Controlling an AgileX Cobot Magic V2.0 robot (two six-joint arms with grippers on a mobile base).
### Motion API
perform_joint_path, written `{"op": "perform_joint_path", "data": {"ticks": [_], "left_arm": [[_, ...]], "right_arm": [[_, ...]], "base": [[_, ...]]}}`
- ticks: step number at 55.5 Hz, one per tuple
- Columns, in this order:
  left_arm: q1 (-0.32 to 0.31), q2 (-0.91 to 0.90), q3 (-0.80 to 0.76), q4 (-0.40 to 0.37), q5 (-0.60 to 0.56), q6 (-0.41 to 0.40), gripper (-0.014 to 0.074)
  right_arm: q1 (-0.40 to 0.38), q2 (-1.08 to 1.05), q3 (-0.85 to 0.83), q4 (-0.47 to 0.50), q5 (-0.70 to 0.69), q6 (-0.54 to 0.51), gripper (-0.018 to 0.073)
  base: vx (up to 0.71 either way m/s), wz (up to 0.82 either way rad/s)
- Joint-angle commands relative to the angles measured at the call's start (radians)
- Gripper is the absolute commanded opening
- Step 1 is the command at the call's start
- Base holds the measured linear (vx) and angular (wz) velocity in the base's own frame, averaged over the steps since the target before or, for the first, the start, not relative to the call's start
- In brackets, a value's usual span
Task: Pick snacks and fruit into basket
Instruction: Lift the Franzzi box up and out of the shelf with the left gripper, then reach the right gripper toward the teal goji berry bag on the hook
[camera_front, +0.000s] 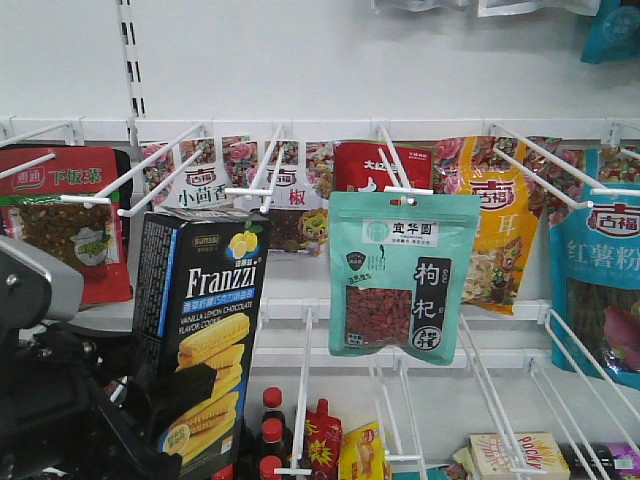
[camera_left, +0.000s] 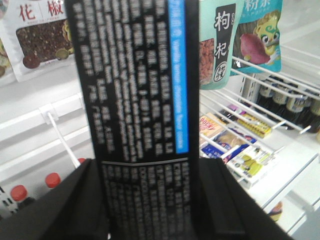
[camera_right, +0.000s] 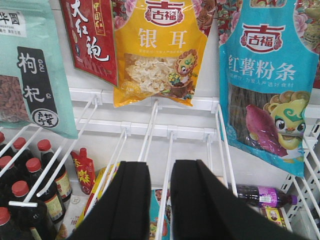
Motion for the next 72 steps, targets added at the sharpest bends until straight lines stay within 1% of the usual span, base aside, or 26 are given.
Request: {"op": "perform_joint_path", "data": {"ticks": [1, 12, 17, 24, 31, 38, 40, 44, 47, 51, 64, 72], "left_arm": [[-0.004, -0.021, -0.056, 0.000, -0.056, 0.056, 0.0040], [-0.004, -0.057, -0.059, -0.022, -0.036, 0.158, 0.0040], [-0.004, -0.092, -0.059, -0.054, -0.014, 0.191, 0.0040], [-0.004, -0.148, -0.059, -0.087, 0.045, 0.193, 0.0040], [-0.004, -0.207, -0.059, -0.095, 0.136, 0.185, 0.0040], [-0.004, -0.259, -0.060, -0.162, 0.206, 0.185, 0.0040], [-0.004, -0.268, -0.069, -0.187, 0.238, 0.185, 0.0040], [-0.004, -0.268, -0.097, -0.209, 0.308, 0.185, 0.0040], [-0.004, -0.267, -0.119, -0.210, 0.367, 0.185, 0.0040], [-0.004, -0.267, -0.139, -0.210, 0.406, 0.185, 0.0040], [-0.004, -0.267, -0.146, -0.204, 0.407, 0.188, 0.0040], [-0.004, -0.267, -0.146, -0.169, 0.417, 0.188, 0.0040]], "right_arm": [[-0.007, 0.000, -0.036, -0.006, -0.084, -0.013, 0.0209], [-0.007, 0.000, -0.036, -0.006, -0.084, -0.013, 0.0209], [-0.007, 0.000, -0.036, -0.006, -0.084, -0.013, 0.0209], [-0.007, 0.000, -0.036, -0.006, -0.084, -0.013, 0.0209], [-0.007, 0.000, -0.036, -0.006, -0.084, -0.013, 0.0209], [-0.007, 0.000, -0.036, -0.006, -0.084, -0.013, 0.0209], [-0.007, 0.000, -0.036, -0.006, -0.084, -0.013, 0.0209], [-0.007, 0.000, -0.036, -0.006, -0.084, -0.013, 0.0209], [-0.007, 0.000, -0.036, -0.006, -0.084, -0.013, 0.0209], [-0.007, 0.000, -0.036, -0.006, -0.084, -0.013, 0.0209], [-0.007, 0.000, -0.036, -0.006, -0.084, -0.013, 0.0209], [-0.007, 0.000, -0.036, -0.006, -0.084, -0.013, 0.0209]], "base": [[0.00, 0.00], [0.00, 0.00], [0.00, 0.00], [0.00, 0.00], [0.00, 0.00], [0.00, 0.00], [0.00, 0.00], [0.00, 0.00], [0.00, 0.00], [0.00, 0.00], [0.00, 0.00], [0.00, 0.00]]}}
